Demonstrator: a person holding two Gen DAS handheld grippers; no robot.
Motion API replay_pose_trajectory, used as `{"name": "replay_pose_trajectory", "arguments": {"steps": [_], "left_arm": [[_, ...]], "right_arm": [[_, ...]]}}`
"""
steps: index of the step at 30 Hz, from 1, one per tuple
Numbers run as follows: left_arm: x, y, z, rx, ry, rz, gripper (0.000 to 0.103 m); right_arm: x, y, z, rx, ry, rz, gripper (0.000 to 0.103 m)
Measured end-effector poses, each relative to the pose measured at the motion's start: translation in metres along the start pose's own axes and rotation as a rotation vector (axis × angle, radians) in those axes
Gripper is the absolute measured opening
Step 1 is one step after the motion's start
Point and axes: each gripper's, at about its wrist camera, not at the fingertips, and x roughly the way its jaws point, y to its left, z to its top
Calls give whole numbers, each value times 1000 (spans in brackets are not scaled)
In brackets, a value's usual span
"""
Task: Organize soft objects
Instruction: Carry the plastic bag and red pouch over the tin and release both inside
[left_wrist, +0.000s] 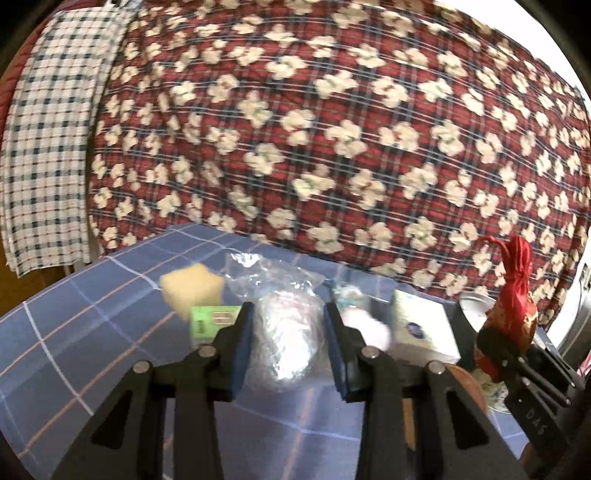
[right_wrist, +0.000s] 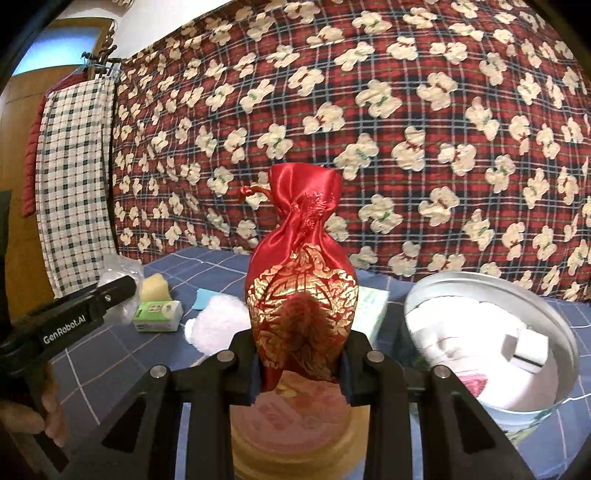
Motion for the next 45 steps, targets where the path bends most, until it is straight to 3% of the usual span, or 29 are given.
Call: {"name": "replay_pose_trajectory", "arguments": {"steps": [31, 45], "left_arm": [[-1, -142, -4, 166, -12, -201, 36], [3, -200, -12, 227, 2, -300, 36]], "right_arm": [[-39, -124, -3, 110, -79, -247, 35], [-50, -195, -6, 140, -90, -421, 35]]}}
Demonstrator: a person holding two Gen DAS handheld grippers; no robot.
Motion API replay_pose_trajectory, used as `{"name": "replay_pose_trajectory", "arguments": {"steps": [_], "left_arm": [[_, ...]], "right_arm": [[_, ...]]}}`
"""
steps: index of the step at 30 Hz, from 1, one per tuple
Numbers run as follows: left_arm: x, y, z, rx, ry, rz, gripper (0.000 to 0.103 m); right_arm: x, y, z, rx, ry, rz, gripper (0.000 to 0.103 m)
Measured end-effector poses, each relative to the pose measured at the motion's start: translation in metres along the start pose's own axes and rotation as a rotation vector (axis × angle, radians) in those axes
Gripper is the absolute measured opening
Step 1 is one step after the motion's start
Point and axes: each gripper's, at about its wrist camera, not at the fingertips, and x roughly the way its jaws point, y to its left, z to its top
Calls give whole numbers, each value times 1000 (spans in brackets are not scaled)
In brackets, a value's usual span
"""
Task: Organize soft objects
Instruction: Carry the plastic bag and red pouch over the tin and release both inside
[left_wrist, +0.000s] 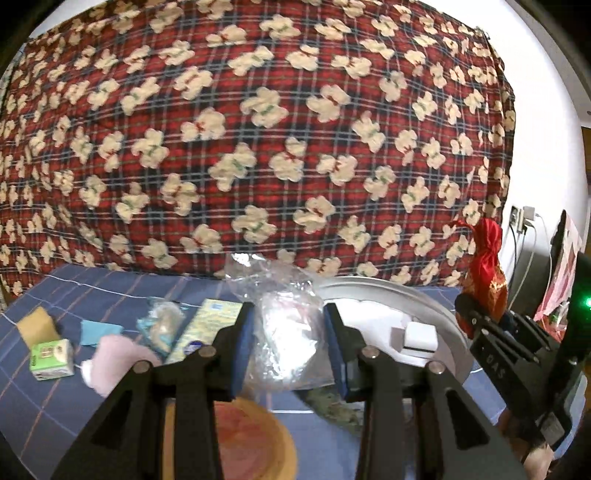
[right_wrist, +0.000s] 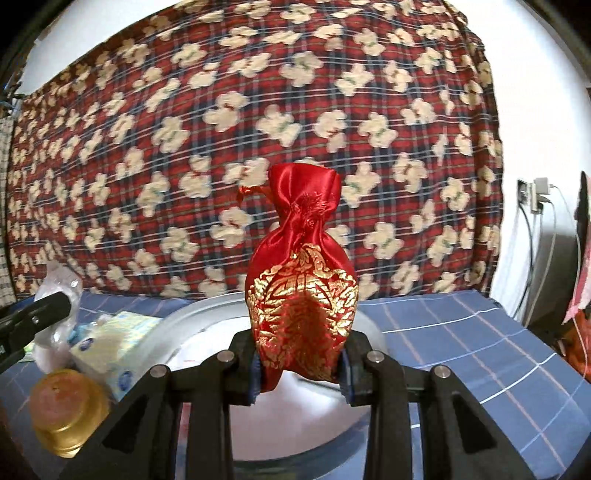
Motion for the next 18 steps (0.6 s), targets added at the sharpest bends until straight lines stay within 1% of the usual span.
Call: {"name": "replay_pose_trajectory", "arguments": {"steps": [5, 7, 11, 15, 18], "left_arm": [[13, -21, 1, 12, 20, -39, 36], [19, -31, 0, 21, 26, -48, 36], [29, -48, -2, 40, 36, -63, 36], [44, -67, -7, 55, 68, -90, 36], [55, -79, -11, 74, 94, -89, 36]], "right_arm": [[11, -26, 1, 31, 19, -42, 35], [14, -33, 1, 39, 26, -44, 35], [21, -39, 1, 7, 35, -61, 35], [30, -39, -3, -21, 78, -31, 35], [36, -33, -7, -51, 109, -10, 35]]}}
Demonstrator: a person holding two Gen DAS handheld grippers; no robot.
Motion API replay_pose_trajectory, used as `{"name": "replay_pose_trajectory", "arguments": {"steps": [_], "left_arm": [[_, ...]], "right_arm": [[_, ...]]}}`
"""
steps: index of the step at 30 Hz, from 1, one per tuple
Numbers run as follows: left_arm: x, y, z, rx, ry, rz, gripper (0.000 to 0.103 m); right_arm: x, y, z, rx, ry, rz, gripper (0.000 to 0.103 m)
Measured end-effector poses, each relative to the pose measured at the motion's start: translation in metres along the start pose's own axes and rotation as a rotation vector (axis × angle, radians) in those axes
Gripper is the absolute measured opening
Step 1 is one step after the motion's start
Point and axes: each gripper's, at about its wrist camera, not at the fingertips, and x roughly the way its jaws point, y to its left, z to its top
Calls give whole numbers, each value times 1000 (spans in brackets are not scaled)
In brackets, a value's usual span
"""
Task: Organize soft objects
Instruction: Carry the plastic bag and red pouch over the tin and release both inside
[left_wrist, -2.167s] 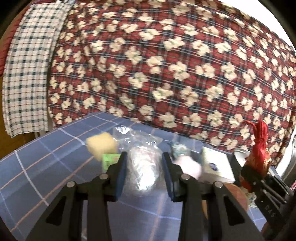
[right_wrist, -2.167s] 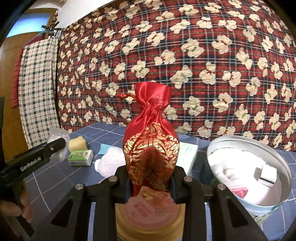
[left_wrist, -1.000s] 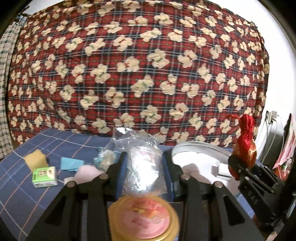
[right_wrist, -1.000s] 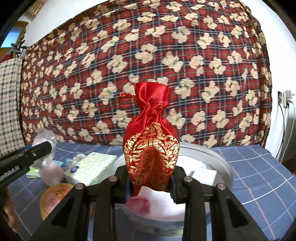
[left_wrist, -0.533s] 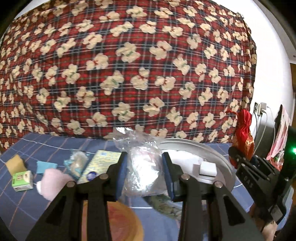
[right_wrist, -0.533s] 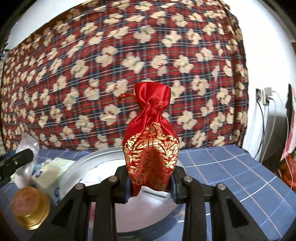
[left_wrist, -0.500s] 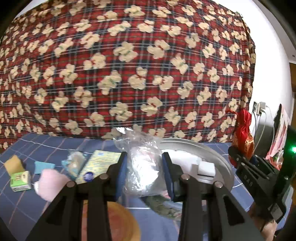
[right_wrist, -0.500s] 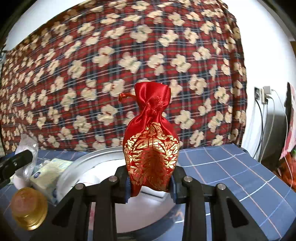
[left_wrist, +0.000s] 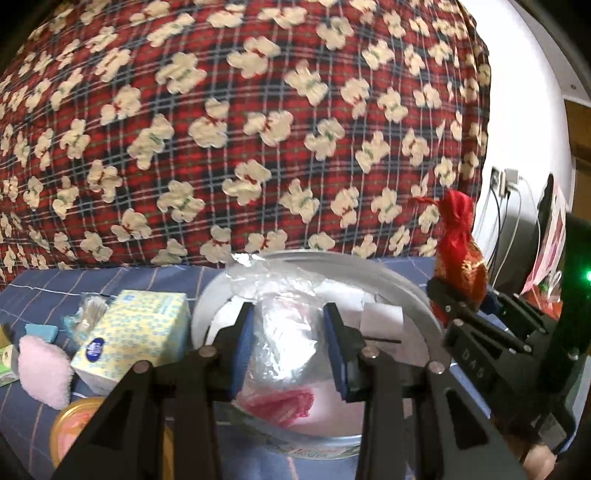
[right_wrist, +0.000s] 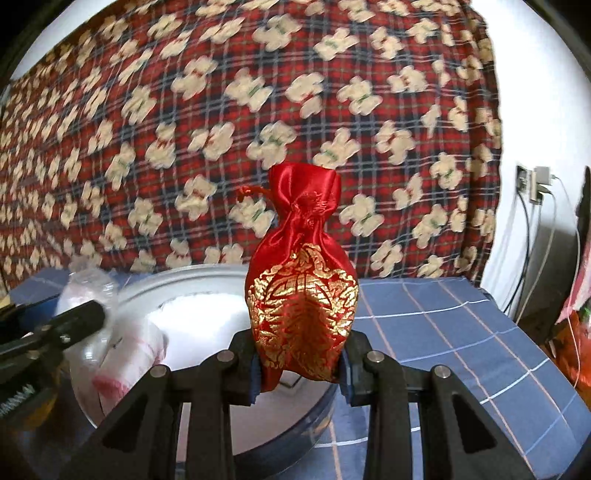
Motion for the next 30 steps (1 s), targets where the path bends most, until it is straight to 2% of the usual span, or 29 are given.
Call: {"name": "replay_pose_trajectory", "arguments": {"steps": [8, 24, 26, 30], "left_arm": [[21, -18, -8, 46, 52, -6, 36], [35, -20, -17, 101, 74, 28, 36], [36, -19, -18, 100, 74, 35, 36], [37, -15, -18, 85, 79, 57, 37]], "right_arm": [[10, 12, -6, -61, 52, 21, 35], [21, 21, -11, -71, 134, 120, 36], [22, 21, -11, -70, 144, 118, 40], [22, 20, -12, -60, 141, 86, 56]]}}
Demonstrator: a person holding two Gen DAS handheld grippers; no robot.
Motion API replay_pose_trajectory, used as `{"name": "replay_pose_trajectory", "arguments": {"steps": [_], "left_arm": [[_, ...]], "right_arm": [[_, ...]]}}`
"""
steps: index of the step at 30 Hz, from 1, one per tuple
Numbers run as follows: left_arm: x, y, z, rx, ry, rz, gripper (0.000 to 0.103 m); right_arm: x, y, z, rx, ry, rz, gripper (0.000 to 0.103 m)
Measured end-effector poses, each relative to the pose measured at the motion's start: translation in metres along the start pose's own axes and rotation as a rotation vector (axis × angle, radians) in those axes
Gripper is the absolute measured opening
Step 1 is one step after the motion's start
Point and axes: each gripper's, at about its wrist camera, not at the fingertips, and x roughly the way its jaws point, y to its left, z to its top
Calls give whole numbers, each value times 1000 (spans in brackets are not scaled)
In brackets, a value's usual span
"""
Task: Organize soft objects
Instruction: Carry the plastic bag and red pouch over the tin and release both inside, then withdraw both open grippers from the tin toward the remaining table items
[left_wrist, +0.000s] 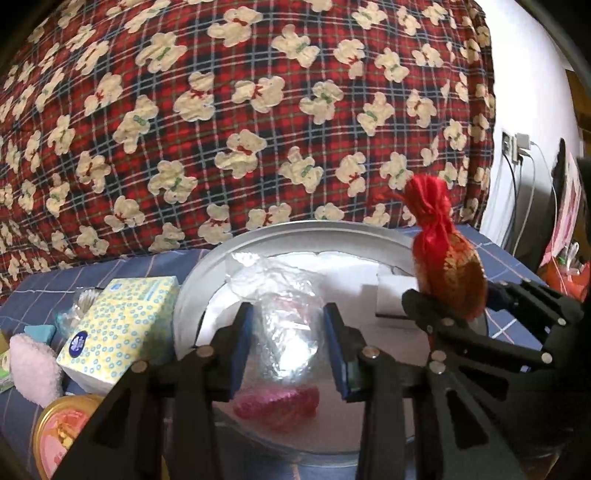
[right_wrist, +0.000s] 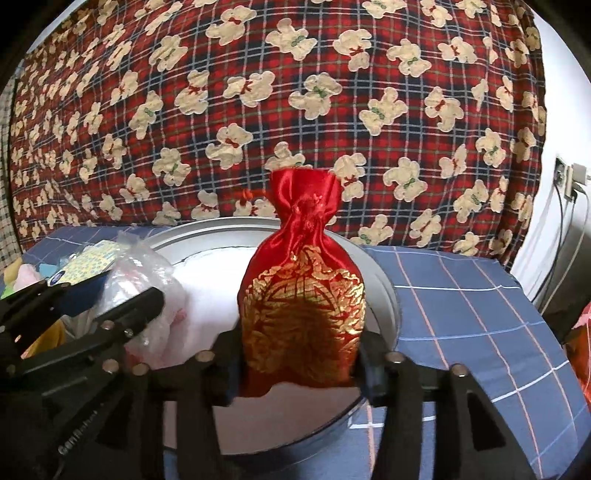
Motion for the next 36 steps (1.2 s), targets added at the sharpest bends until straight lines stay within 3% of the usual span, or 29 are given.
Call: {"name": "replay_pose_trajectory", "arguments": {"steps": [10, 14, 19, 22, 24, 25, 29, 31, 36], "left_arm": [[-2, 2, 0, -5, -11, 11, 37], [-3, 3, 0, -5, -16, 11, 38], [-4, 6, 1, -17, -22, 12, 42], [-5, 8, 2, -24, -32, 9, 61], [-5, 9, 2, -36, -35, 10, 98], [-6, 11, 3, -47, -38, 11, 103], [-19, 11, 4, -71, -115, 14, 103], [-26, 5, 5, -30, -160, 19, 103], [-25, -8, 2, 62, -149, 45, 103]], "right_arm": [[0, -3, 0, 16, -1, 19, 58], [0, -8, 0, 33, 4, 23, 66], [-6, -20, 3, 97, -15, 116, 71], [-11, -32, 4, 177, -42, 158, 75], [-14, -41, 4, 235, -65, 167, 79], [-16, -45, 3, 263, -79, 164, 80], [-28, -53, 2, 321, -153, 115, 81], [-33, -54, 3, 321, -180, 87, 81], [-38, -54, 4, 303, -206, -16, 81]]}}
